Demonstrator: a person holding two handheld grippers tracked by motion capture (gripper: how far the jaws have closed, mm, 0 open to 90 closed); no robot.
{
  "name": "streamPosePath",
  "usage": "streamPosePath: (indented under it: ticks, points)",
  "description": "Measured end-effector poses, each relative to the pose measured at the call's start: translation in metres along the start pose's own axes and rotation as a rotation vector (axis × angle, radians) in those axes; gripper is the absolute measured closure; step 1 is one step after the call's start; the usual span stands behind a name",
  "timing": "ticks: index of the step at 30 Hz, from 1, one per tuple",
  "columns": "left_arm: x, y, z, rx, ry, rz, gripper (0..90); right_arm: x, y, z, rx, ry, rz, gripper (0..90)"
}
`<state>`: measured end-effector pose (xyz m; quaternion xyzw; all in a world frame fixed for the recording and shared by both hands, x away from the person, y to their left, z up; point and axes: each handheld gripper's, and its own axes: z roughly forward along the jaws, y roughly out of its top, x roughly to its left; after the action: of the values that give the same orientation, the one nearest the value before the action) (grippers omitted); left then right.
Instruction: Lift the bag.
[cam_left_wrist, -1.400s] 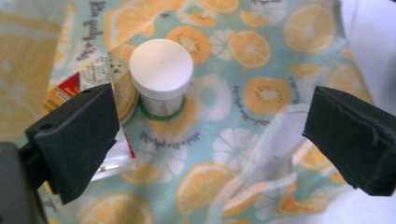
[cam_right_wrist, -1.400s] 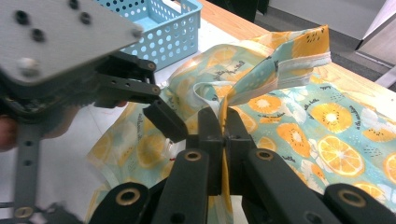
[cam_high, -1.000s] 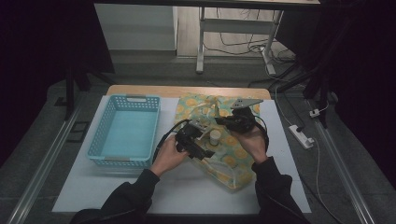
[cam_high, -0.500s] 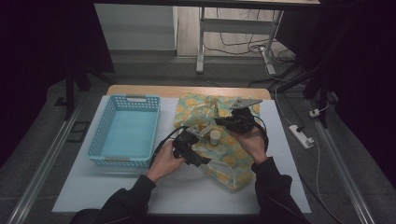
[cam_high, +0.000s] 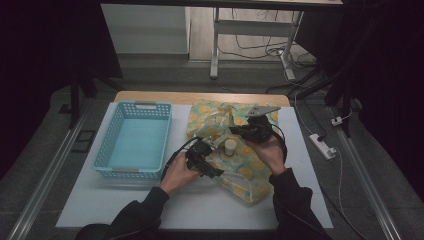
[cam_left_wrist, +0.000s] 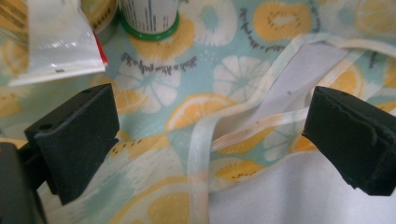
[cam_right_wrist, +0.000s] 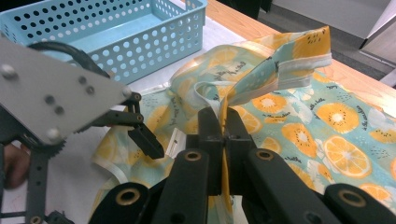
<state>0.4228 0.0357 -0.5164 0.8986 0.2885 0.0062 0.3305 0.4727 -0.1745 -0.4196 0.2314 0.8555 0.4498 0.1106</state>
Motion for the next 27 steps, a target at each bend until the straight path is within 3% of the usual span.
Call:
streamPosePath:
  ticks: [6,9,11,13,19,27]
  points:
    - [0.0,-0.003,0.009,0.038,0.036,0.041,4.0,0.0,0.0,0.0,0.0,0.0,0.0,89.6]
    - [-0.001,-0.004,0.012,0.046,0.058,0.046,8.1,0.0,0.0,0.0,0.001,0.001,-0.001,89.6]
    - [-0.002,-0.004,0.012,0.05,0.083,0.072,13.0,0.0,0.0,0.0,0.0,0.001,-0.001,89.6]
    - [-0.004,-0.003,0.011,0.058,0.098,0.097,19.9,0.0,0.0,0.0,0.0,0.001,0.0,89.6]
    - [-0.006,0.001,0.006,0.091,0.073,0.134,46.1,0.0,0.0,0.0,0.002,0.001,0.0,89.6]
    - [-0.002,0.002,0.003,0.104,0.042,0.113,76.8,0.0,-0.001,0.001,0.004,0.002,0.001,89.6]
